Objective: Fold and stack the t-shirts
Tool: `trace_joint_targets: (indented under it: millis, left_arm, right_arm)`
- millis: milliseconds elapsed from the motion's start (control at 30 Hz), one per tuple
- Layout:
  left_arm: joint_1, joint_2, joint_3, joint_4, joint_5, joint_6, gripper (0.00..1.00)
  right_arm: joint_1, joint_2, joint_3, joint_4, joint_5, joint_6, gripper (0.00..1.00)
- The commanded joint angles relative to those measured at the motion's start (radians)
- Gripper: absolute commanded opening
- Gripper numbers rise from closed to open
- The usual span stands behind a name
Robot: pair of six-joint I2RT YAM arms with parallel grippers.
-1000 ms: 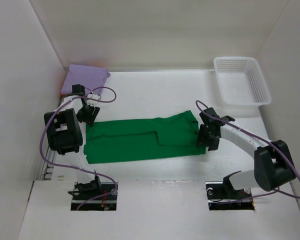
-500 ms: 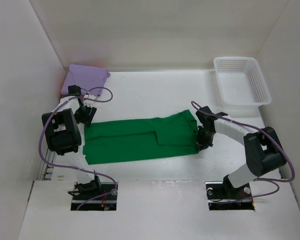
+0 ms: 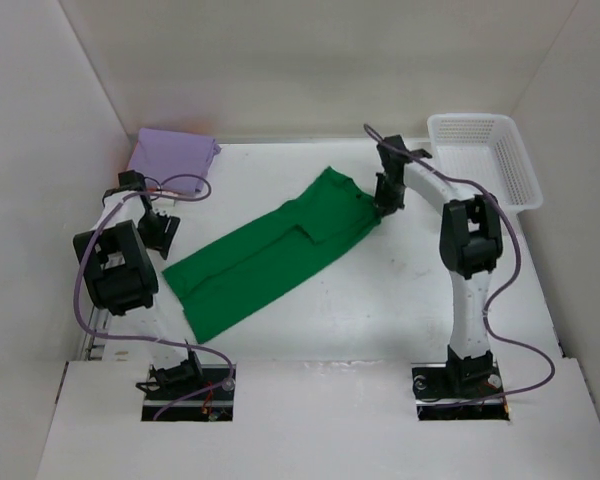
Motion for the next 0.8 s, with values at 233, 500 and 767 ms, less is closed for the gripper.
trace_joint_targets:
  millis: [233, 500, 767]
  left_arm:
    - [-0.072, -0.064, 0.026, -0.047, 0.031, -0.023, 0.58]
    - [-0.112, -0.085, -0.006, -0.024, 0.083, -0.066, 0.57]
    - [-0.081, -0.286, -0.078, 0.107, 0.168, -0.209, 0.58]
  right_arm:
    - [-0.014, 0.205, 0.614, 0.049, 0.247, -0.131, 0.6]
    - [0.094, -0.412, -0.168, 0.311, 0.31, -0.03, 0.62]
    - [0.539, -0.632, -0.519, 0.357, 0.405, 0.352, 0.63]
